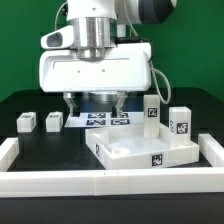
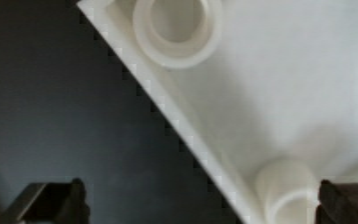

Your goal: Assemble square table

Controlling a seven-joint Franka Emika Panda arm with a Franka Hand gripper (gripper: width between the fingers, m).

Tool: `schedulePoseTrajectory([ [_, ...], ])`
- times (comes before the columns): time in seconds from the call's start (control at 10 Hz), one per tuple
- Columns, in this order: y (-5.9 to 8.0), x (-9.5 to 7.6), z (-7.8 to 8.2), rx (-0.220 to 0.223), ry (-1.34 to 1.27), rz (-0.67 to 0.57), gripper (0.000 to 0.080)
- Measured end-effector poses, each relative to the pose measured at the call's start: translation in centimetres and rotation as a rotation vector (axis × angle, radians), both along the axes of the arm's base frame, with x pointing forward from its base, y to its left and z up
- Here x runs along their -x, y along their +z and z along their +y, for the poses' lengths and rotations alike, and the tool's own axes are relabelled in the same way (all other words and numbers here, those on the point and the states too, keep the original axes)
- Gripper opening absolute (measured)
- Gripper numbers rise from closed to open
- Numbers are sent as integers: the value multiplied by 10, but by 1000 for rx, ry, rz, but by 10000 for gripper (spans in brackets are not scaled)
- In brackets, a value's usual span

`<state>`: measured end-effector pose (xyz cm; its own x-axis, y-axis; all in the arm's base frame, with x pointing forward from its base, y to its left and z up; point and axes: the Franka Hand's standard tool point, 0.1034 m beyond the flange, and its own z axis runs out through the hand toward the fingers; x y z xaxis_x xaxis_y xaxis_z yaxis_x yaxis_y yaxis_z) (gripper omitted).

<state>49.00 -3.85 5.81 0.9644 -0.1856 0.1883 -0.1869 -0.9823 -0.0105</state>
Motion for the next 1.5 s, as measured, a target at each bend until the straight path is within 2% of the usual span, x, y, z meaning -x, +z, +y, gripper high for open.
schedulePoseTrajectory([
  [0.1, -8, 9, 2, 2, 96, 43, 649],
  [0.2, -8, -3, -4, 8, 111, 34, 649],
  [0.4, -20, -2, 4, 19, 141, 41, 649],
  [0.6, -20, -4, 9, 15, 133, 37, 649],
  [1.0, -21, -5, 8, 18, 160, 42, 649],
  [1.2, -21, -21, 4, 19, 279, 67, 649],
  [1.5, -21, -28, 7, 22, 317, 70, 649],
])
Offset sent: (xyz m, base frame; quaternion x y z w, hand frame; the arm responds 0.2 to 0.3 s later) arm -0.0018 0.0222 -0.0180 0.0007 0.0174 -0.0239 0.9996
